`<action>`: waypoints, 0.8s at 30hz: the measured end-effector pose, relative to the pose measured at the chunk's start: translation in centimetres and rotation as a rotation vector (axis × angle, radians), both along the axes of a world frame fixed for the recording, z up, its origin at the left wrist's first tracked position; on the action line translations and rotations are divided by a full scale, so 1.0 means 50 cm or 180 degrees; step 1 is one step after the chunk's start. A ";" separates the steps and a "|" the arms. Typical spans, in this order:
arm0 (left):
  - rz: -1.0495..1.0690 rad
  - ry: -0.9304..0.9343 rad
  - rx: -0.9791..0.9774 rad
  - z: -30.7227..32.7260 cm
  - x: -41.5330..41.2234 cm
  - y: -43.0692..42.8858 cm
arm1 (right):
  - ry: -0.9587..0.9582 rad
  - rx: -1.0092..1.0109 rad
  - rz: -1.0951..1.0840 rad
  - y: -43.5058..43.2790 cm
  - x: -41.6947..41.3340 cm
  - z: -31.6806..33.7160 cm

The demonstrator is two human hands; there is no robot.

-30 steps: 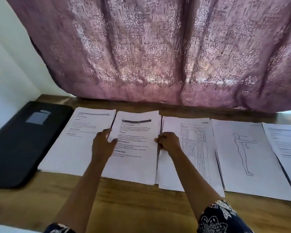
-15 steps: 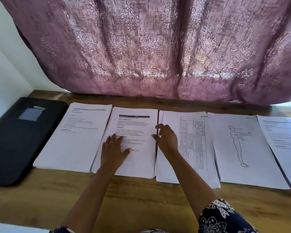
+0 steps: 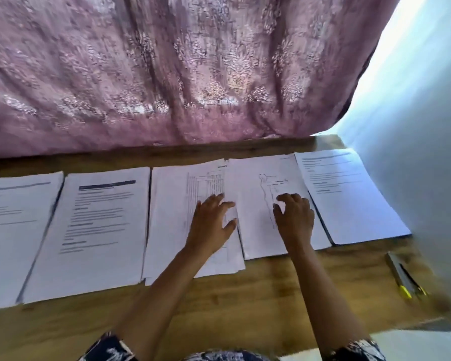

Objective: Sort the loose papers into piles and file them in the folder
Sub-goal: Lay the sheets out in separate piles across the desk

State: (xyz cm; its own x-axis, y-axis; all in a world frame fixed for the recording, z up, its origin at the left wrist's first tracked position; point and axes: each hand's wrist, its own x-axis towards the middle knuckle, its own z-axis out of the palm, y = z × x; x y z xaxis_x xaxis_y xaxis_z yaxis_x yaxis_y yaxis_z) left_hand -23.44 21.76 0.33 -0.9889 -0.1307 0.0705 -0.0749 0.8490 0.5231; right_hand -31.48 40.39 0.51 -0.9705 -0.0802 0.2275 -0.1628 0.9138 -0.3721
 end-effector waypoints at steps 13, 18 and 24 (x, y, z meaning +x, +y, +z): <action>-0.0434 -0.0560 -0.0717 -0.071 -0.145 0.264 | -0.0406 0.0876 0.0017 0.202 -0.109 -0.006; -0.0314 -0.0492 -0.0743 -0.097 -0.144 0.270 | -0.0253 0.0535 0.0107 0.208 -0.123 0.015; -0.0242 -0.0437 -0.0666 -0.093 -0.146 0.266 | -0.0633 -0.0022 -0.0135 0.242 -0.161 0.026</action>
